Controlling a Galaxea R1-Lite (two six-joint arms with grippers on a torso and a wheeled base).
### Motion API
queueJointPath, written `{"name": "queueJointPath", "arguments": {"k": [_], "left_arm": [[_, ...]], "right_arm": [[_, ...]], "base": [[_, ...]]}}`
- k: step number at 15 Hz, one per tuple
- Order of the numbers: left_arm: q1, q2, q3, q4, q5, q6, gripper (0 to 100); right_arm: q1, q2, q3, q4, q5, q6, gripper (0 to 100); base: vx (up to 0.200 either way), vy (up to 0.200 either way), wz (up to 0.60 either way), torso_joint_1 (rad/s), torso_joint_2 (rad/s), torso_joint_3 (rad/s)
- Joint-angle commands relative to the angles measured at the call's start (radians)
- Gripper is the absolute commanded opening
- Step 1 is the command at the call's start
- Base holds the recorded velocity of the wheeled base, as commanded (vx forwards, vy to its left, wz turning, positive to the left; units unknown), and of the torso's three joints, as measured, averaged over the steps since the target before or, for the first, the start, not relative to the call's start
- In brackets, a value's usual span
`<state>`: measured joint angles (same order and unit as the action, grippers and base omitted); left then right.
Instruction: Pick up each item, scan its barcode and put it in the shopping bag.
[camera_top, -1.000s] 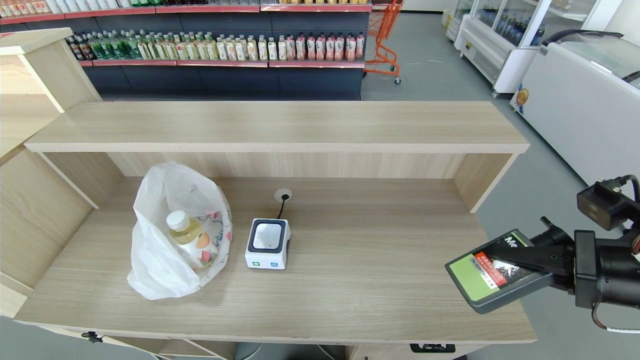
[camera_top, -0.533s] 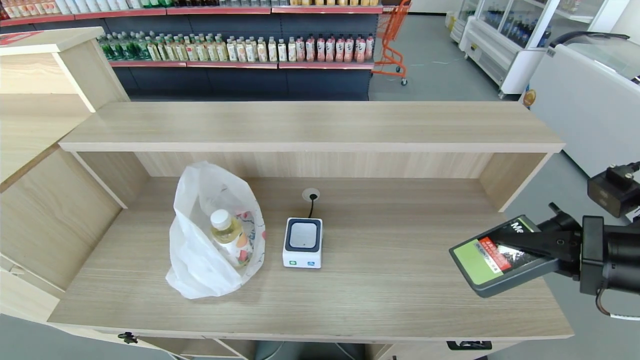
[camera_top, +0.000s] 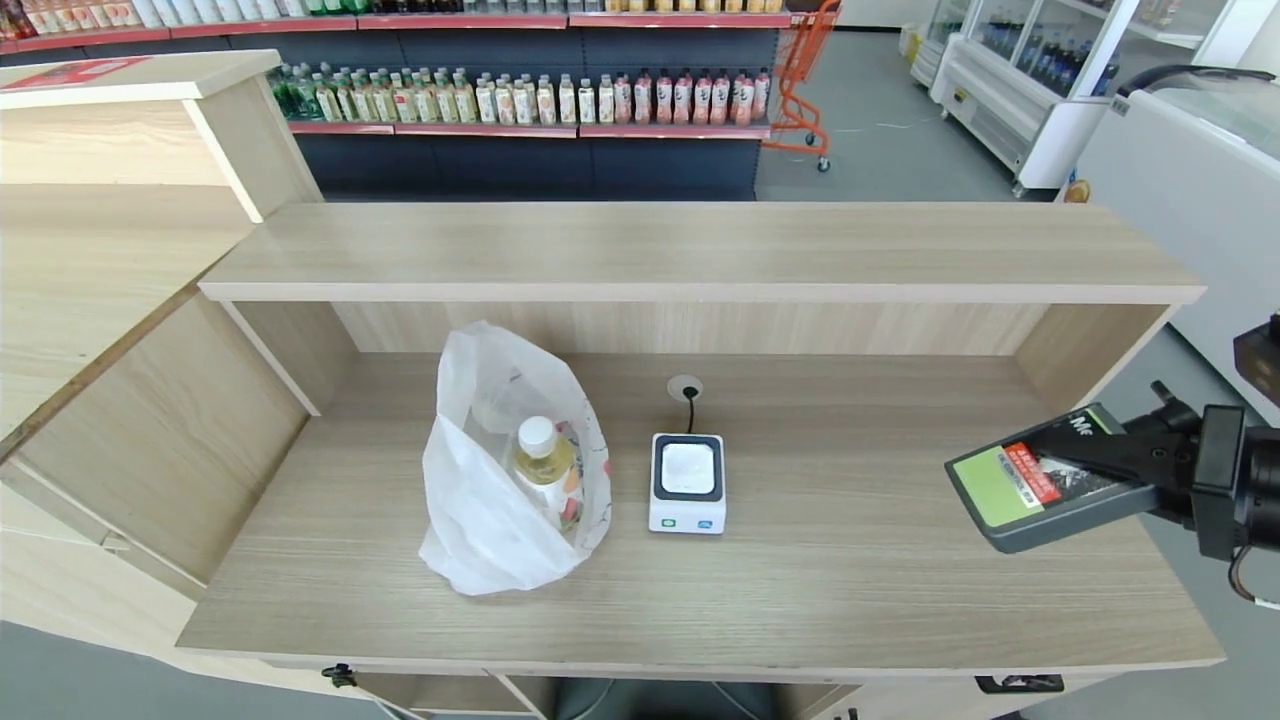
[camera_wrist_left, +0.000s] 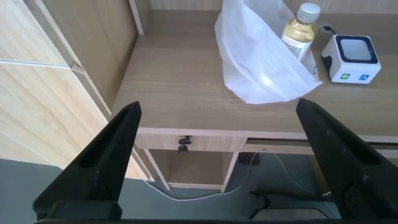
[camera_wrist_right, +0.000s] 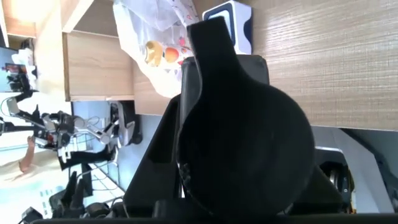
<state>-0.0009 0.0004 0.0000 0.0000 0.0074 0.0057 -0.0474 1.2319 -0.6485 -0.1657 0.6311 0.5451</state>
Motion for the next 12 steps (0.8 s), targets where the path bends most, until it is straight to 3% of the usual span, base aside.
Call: {"name": "queueJointPath", "arguments": {"k": [1, 3, 8, 12], "left_arm": [[-0.001, 0.0, 0.0, 0.0, 0.0, -0.001, 100], [-0.001, 0.0, 0.0, 0.0, 0.0, 0.002, 100], [0.001, 0.0, 0.0, 0.0, 0.0, -0.001, 100], [-0.001, 0.0, 0.0, 0.0, 0.0, -0.001, 100]], "right_arm": [[-0.022, 0.011, 0.013, 0.002, 0.001, -0.007, 0], [-0.014, 0.018, 0.032, -0.001, -0.001, -0.019, 0], [-0.003, 0.136, 0.041, -0.018, -0.004, -0.186, 0], [0.07, 0.208, 0.043, -0.078, -0.013, -0.188, 0]], "base": [[0.0, 0.0, 0.0, 0.0, 0.0, 0.0], [0.0, 0.0, 0.0, 0.0, 0.0, 0.0], [0.2, 0.0, 0.0, -0.005, 0.0, 0.003], [0.0, 0.0, 0.0, 0.0, 0.0, 0.0]]}}
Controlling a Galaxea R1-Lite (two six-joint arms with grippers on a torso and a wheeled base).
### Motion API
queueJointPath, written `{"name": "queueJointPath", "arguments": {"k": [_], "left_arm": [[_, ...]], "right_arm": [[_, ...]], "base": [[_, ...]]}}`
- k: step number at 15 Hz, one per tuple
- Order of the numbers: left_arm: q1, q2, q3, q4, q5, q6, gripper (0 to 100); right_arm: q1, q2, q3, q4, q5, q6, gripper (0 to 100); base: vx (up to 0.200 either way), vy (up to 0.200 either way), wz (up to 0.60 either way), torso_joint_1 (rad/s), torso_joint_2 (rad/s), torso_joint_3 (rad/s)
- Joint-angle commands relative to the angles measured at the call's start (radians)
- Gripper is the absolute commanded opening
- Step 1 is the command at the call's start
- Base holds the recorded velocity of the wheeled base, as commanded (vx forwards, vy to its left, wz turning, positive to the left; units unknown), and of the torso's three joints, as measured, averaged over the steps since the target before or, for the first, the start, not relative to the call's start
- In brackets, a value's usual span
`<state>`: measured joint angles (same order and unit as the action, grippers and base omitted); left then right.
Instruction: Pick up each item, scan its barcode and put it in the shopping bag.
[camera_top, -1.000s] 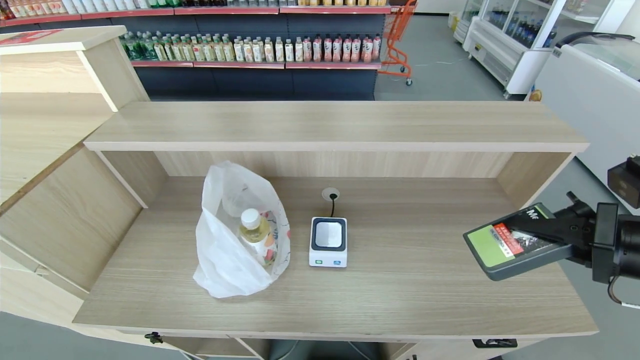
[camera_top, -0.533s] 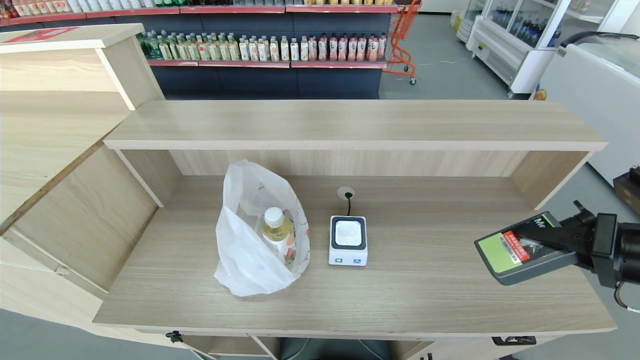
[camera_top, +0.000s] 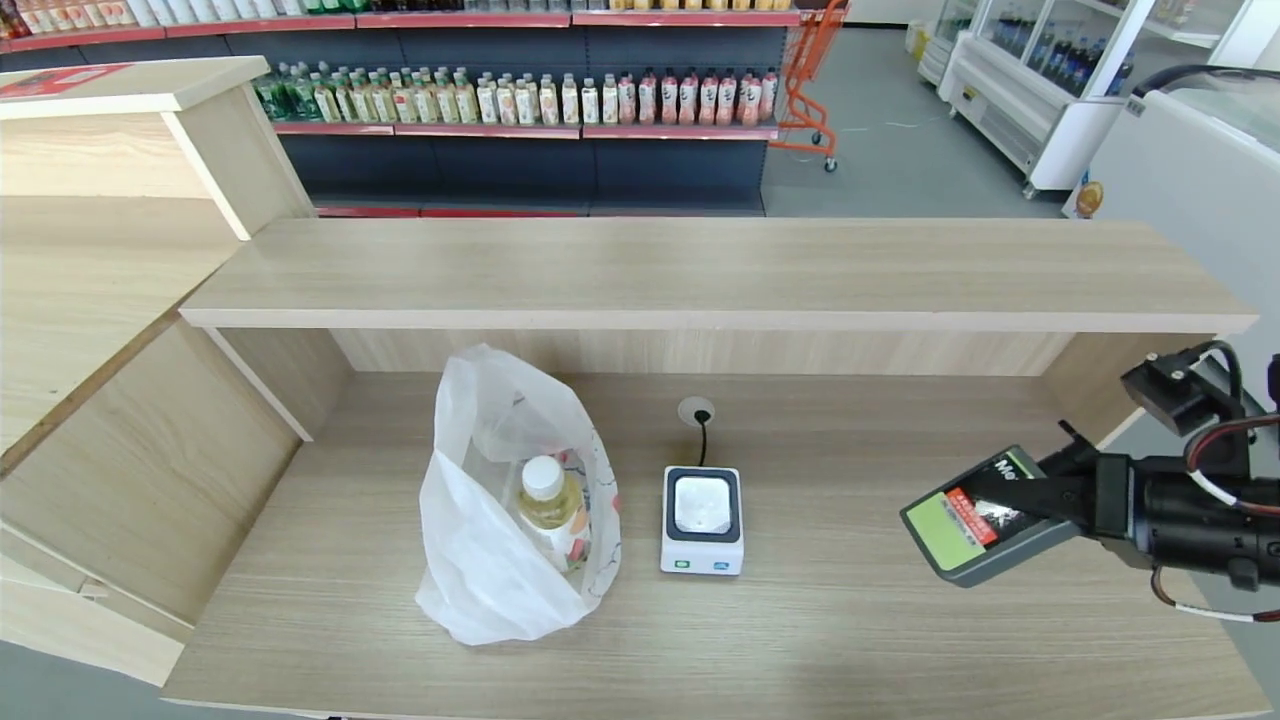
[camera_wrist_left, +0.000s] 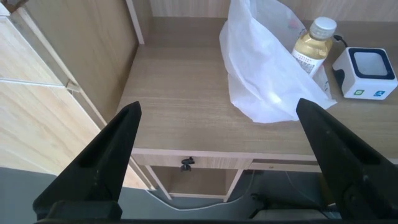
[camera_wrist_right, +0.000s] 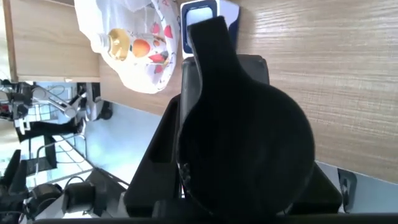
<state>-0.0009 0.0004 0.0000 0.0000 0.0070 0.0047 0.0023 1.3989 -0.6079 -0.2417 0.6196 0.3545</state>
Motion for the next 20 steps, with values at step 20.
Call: {"name": "queueJointPath", "arguments": {"k": [20], "left_arm": [[-0.001, 0.0, 0.0, 0.0, 0.001, 0.0, 100]], "right_arm": [[0.275, 0.525, -0.213, -0.295, -0.084, -0.121, 0]], "base": [[0.0, 0.0, 0.0, 0.0, 0.0, 0.0]]}}
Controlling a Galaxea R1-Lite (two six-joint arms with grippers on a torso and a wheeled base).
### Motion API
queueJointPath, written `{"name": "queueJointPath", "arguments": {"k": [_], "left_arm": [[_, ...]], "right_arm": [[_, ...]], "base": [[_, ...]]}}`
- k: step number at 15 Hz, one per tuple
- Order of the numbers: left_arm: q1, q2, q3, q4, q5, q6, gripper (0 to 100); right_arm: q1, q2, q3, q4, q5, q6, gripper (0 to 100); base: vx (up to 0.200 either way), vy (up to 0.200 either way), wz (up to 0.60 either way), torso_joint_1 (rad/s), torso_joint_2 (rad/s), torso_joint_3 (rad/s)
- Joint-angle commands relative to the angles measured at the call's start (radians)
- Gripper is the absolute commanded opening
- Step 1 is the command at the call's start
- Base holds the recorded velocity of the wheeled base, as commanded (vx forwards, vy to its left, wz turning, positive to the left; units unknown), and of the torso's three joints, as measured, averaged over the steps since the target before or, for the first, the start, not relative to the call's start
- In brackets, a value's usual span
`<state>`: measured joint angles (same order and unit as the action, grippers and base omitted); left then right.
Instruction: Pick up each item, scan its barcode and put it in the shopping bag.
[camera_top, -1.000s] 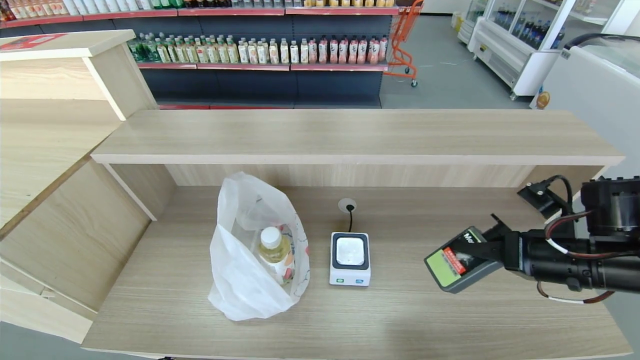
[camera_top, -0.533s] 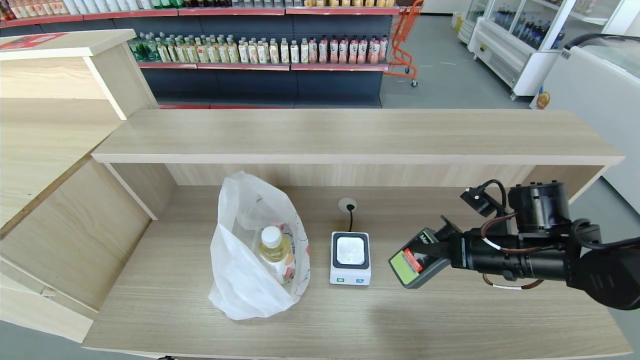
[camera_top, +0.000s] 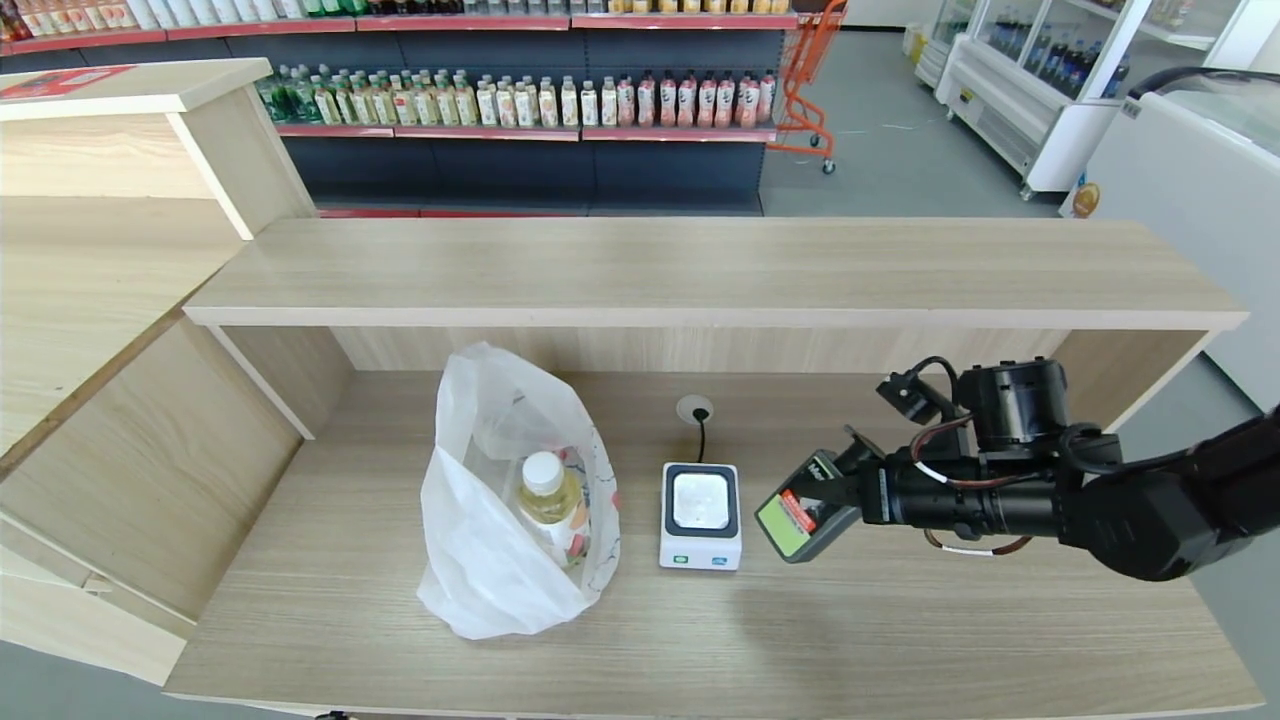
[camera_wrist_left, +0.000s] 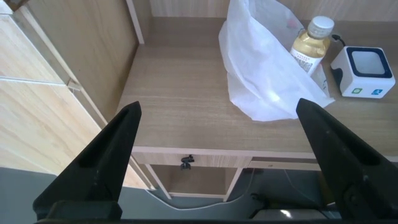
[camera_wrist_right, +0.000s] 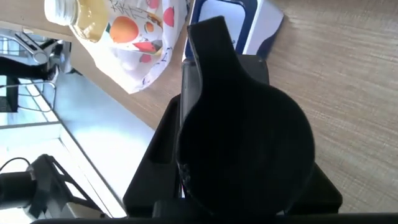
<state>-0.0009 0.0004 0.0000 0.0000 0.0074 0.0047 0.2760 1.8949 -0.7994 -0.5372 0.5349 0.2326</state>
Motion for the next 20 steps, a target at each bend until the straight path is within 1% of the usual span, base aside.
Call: {"name": "queueJointPath", "arguments": {"k": [1, 2, 3, 4, 8, 12, 20], "left_arm": [[0.001, 0.0, 0.0, 0.0, 0.0, 0.0, 100], [0.001, 0.0, 0.0, 0.0, 0.0, 0.0, 100], [0.001, 0.0, 0.0, 0.0, 0.0, 0.0, 100], [0.001, 0.0, 0.0, 0.0, 0.0, 0.0, 100], [-0.001, 0.0, 0.0, 0.0, 0.0, 0.0, 100], [0.001, 0.0, 0.0, 0.0, 0.0, 0.0, 100], [-0.001, 0.0, 0.0, 0.0, 0.0, 0.0, 100]], "right_arm": [[0.003, 0.039, -0.031, -0.006, 0.002, 0.002, 0], [0.008, 0.066, -0.046, -0.027, 0.0, 0.002, 0], [0.012, 0.108, -0.06, -0.089, 0.0, -0.001, 0], [0.023, 0.133, -0.069, -0.122, -0.001, 0.001, 0], [0.063, 0.171, -0.078, -0.138, -0.003, -0.001, 0], [0.083, 0.231, -0.084, -0.239, -0.006, -0.001, 0], [0.091, 0.297, -0.162, -0.245, -0.006, 0.002, 0]], "base": [[0.0, 0.0, 0.0, 0.0, 0.0, 0.0], [0.0, 0.0, 0.0, 0.0, 0.0, 0.0], [0.0, 0.0, 0.0, 0.0, 0.0, 0.0], [0.0, 0.0, 0.0, 0.0, 0.0, 0.0], [0.0, 0.0, 0.0, 0.0, 0.0, 0.0], [0.0, 0.0, 0.0, 0.0, 0.0, 0.0], [0.0, 0.0, 0.0, 0.0, 0.0, 0.0]]}}
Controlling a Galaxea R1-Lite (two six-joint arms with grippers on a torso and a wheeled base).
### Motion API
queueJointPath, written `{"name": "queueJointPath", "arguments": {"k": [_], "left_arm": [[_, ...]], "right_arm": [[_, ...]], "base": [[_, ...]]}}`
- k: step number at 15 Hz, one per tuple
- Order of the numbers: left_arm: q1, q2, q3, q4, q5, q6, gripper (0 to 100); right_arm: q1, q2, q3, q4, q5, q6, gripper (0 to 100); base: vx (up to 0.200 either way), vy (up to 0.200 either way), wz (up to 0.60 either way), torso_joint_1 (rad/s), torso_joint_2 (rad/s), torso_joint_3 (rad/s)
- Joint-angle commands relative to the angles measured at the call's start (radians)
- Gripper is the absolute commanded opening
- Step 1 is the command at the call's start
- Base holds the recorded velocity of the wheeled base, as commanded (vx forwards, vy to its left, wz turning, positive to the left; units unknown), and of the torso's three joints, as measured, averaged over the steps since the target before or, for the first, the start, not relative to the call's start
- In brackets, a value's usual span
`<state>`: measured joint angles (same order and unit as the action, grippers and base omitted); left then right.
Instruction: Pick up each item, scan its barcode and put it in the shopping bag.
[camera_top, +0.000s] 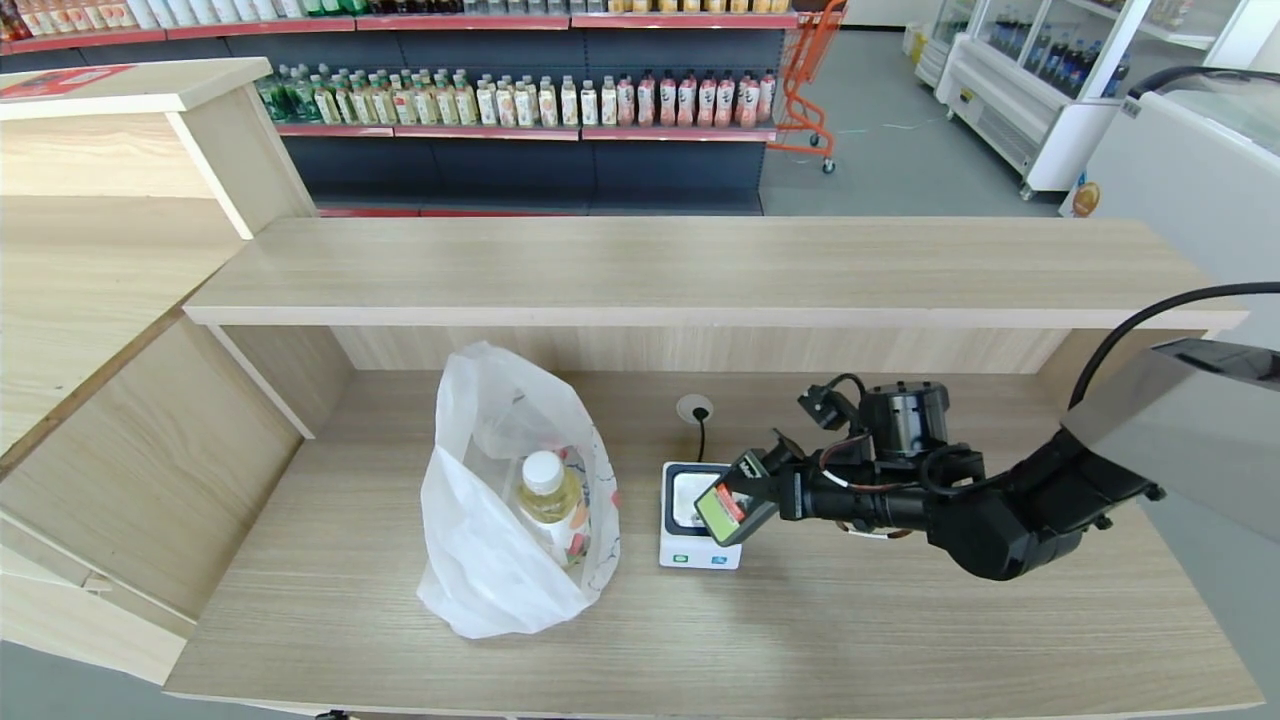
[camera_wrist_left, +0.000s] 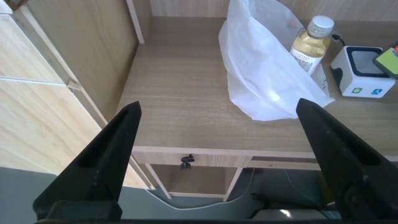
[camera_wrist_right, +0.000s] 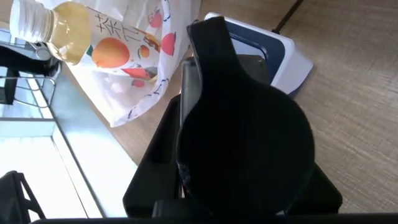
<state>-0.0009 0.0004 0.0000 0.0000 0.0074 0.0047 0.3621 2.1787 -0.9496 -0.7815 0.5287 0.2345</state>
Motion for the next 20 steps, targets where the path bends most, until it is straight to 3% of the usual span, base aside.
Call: {"name": "queueJointPath", "arguments": {"k": [1, 6, 15, 20], "left_arm": [[0.001, 0.0, 0.0, 0.0, 0.0, 0.0, 100], [-0.001, 0.0, 0.0, 0.0, 0.0, 0.0, 100], [0.001, 0.0, 0.0, 0.0, 0.0, 0.0, 100], [-0.001, 0.0, 0.0, 0.0, 0.0, 0.0, 100]], "right_arm": [[0.009, 0.016, -0.02, -0.001, 0.0, 0.003, 0], [0.037, 0.056, -0.084, -0.001, -0.003, 0.022, 0], [0.034, -0.031, -0.075, -0.001, -0.047, 0.075, 0], [0.014, -0.349, 0.149, -0.001, -0.05, 0.008, 0]], "base": [[0.0, 0.0, 0.0, 0.0, 0.0, 0.0], [0.0, 0.0, 0.0, 0.0, 0.0, 0.0], [0.0, 0.0, 0.0, 0.0, 0.0, 0.0], [0.0, 0.0, 0.0, 0.0, 0.0, 0.0]]}}
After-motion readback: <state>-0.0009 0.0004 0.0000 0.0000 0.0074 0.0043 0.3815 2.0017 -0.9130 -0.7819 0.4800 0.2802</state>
